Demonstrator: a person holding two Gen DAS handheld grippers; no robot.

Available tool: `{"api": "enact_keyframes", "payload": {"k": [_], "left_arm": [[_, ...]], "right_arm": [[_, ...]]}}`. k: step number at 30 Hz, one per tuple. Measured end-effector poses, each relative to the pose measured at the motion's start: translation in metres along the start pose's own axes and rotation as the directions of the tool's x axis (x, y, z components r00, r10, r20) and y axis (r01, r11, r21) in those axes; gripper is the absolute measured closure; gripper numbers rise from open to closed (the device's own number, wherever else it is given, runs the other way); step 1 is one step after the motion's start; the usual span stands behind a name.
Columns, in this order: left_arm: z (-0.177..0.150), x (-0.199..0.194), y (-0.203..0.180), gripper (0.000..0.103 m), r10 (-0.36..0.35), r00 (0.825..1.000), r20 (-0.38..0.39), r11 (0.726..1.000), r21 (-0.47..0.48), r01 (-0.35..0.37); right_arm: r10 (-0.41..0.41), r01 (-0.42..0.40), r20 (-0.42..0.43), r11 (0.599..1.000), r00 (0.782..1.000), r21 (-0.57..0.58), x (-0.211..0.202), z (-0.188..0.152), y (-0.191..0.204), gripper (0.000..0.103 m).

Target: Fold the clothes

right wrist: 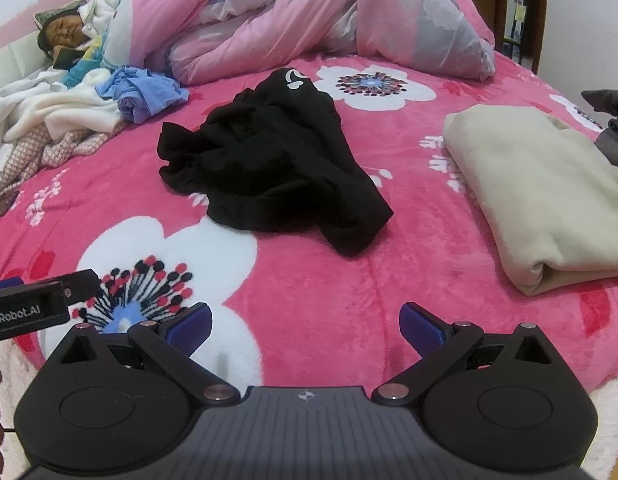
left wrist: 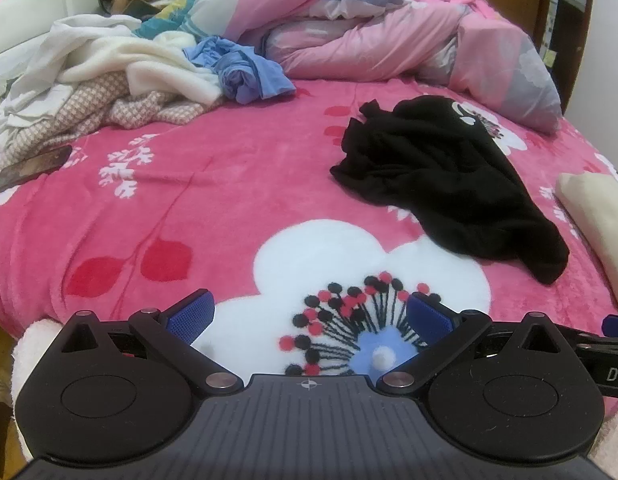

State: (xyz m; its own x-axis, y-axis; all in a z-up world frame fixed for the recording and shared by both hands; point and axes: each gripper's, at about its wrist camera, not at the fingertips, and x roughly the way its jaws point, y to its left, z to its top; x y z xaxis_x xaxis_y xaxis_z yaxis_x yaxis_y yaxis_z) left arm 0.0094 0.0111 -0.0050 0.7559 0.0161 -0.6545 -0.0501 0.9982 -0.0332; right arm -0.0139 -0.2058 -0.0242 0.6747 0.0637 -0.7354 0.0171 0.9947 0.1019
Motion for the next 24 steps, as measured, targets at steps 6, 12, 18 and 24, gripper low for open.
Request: {"api": "enact_keyframes", "payload": {"k": [6, 12, 18, 24], "left_arm": [[0.001, 0.002, 0.002, 0.0, -0.016, 0.999, 0.042, 1.0, -0.002, 0.016], [0.011, 0.014, 0.0, 0.0, -0.075, 0.994, 0.078, 0.997, 0.0, 0.075], [0.027, 0.038, -0.009, 0.0, -0.182, 0.981, 0.062, 0.983, 0.02, 0.181], [0.042, 0.062, -0.027, 0.009, -0.207, 0.972, 0.113, 0.968, 0.168, 0.187]], "right_arm": [[0.034, -0.034, 0.016, 0.999, 0.999, 0.006, 0.01, 0.002, -0.005, 0.001], [0.116, -0.114, 0.154, 0.993, 0.981, -0.023, 0.004, 0.005, -0.02, 0.001], [0.103, -0.083, 0.3, 0.993, 0.948, -0.08, 0.005, 0.023, -0.032, 0.012], [0.121, -0.098, 0.281, 0.991, 0.952, -0.094, 0.034, 0.054, -0.043, 0.034]]}}
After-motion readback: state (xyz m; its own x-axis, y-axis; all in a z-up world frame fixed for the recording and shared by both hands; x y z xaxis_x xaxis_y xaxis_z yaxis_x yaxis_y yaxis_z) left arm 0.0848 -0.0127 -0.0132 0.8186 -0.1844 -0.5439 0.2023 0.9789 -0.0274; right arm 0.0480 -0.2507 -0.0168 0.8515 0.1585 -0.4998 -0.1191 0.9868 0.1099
